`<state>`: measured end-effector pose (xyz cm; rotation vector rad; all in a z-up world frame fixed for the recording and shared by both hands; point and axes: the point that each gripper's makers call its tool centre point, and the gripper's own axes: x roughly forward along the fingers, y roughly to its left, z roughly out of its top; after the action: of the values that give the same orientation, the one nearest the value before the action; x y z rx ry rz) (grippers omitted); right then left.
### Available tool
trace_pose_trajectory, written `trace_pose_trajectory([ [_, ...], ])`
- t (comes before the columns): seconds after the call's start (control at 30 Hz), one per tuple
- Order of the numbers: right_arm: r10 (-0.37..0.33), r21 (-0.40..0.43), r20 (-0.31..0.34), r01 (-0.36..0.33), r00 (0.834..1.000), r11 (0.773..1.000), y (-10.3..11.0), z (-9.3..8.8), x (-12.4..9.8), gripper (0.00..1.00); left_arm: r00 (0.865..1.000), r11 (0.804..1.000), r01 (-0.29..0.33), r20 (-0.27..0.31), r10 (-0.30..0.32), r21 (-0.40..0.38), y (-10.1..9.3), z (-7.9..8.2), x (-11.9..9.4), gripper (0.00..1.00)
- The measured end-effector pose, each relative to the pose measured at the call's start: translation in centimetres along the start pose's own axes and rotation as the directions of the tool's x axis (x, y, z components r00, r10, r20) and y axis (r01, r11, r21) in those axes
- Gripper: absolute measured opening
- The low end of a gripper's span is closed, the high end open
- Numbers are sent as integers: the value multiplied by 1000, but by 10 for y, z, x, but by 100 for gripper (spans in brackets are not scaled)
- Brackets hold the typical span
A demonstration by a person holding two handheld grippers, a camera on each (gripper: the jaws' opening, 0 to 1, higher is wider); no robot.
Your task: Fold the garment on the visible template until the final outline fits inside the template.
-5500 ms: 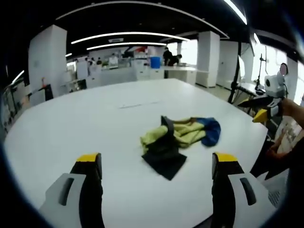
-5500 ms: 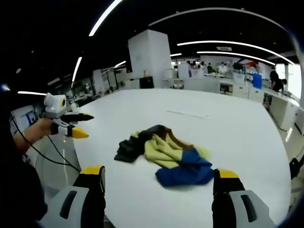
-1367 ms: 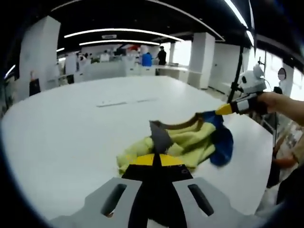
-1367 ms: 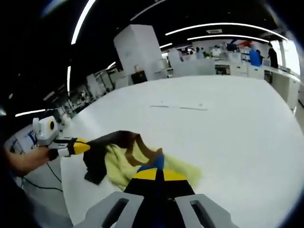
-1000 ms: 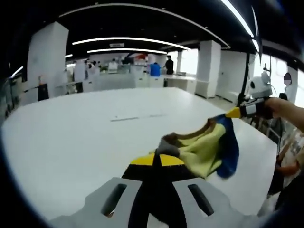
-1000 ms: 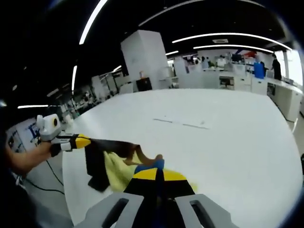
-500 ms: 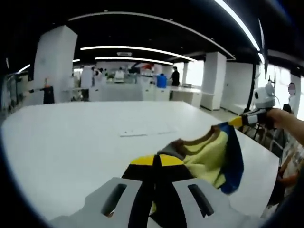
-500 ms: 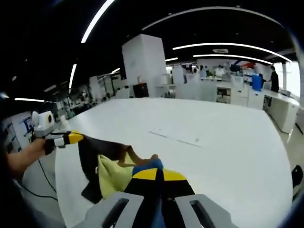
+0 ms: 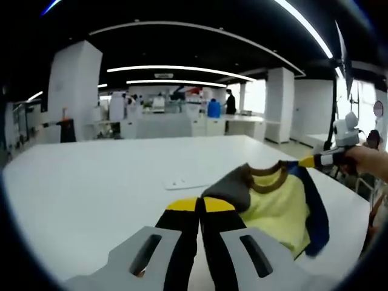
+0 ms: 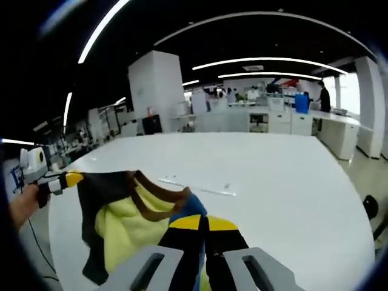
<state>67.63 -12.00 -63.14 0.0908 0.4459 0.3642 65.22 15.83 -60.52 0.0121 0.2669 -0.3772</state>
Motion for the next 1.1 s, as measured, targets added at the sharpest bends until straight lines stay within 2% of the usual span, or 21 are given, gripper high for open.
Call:
trace_pose_trajectory([
  [0.07,-37,38,10,37,999,999,-9,1,11,0,1000,1000,-8,-4,8,11,4,-2,9,0],
  [0.17,-46,14,12,46,999,999,-9,0,25,0,1000,1000,-12,-15,12,5,9,-6,20,0],
  [0.23,-54,15,5,54,999,998,-10,-3,35,0,1000,999,-16,-21,17,49,13,-9,30,0],
  [0.27,-61,14,-1,61,998,998,-12,-5,39,0,998,994,-37,-43,42,103,19,-15,36,0],
  [0.3,-80,11,-16,80,997,997,-18,-9,46,0,997,994,-41,-66,48,99,20,-20,39,0],
  [0.37,-101,14,-27,101,995,995,-24,-14,53,0,998,997,-21,-57,25,68,20,-23,49,0],
  [0.47,-150,28,-43,151,988,988,-37,-23,64,0,996,998,-29,-86,34,56,26,-35,61,0],
  [0.57,-159,37,-67,162,985,986,-43,-34,77,0,993,999,-25,-110,28,30,31,-47,72,0],
  [0.67,-165,43,-91,170,982,985,-47,-43,89,0,990,999,-28,-137,33,37,36,-57,81,0],
  [0.77,-174,51,-106,180,979,982,-52,-50,98,0,988,1000,-23,-150,21,-12,37,-67,90,0],
  [1.0,-176,72,-147,188,973,980,-57,-64,112,0,977,998,-40,-209,51,54,46,-87,104,0],
  [1.1,-172,55,-165,183,971,982,-57,-70,114,0,973,997,-41,-226,54,60,48,-94,106,0],
])
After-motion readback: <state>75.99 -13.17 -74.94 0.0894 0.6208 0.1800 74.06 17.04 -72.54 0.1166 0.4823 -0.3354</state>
